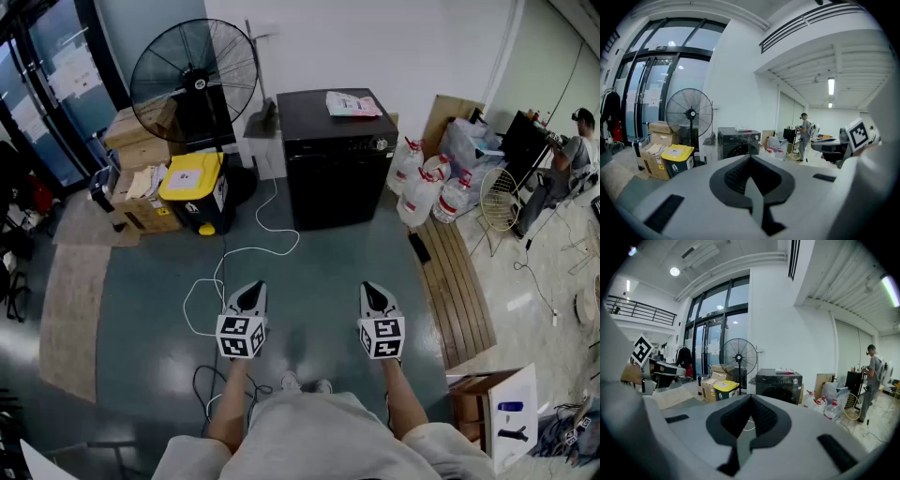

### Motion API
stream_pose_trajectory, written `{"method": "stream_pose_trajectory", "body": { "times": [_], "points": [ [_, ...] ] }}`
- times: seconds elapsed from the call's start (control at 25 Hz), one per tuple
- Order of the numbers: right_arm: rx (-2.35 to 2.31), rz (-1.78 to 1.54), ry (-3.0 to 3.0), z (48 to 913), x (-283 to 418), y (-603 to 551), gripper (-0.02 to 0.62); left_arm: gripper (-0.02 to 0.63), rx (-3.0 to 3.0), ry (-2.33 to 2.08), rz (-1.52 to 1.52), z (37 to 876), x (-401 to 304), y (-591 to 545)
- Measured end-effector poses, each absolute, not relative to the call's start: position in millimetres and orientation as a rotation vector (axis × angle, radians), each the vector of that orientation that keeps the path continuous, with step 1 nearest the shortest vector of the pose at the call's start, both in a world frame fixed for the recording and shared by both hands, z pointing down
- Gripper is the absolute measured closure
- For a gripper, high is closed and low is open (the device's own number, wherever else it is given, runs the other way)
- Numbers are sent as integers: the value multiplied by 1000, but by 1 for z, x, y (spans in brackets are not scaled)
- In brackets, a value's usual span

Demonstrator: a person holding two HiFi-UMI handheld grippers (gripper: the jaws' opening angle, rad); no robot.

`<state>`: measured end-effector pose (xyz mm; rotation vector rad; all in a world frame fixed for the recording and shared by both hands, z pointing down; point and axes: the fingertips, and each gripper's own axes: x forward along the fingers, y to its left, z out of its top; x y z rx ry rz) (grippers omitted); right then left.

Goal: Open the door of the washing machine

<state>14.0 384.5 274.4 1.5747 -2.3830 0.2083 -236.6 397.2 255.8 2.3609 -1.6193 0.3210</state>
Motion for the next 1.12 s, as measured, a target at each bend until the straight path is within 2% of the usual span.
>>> {"method": "stream_pose_trajectory", "body": {
  "times": [1.12],
  "points": [
    [1546,222,-2411,284,57,372,597,598,2333,-1620,341,272,-185,390]
  ]
}}
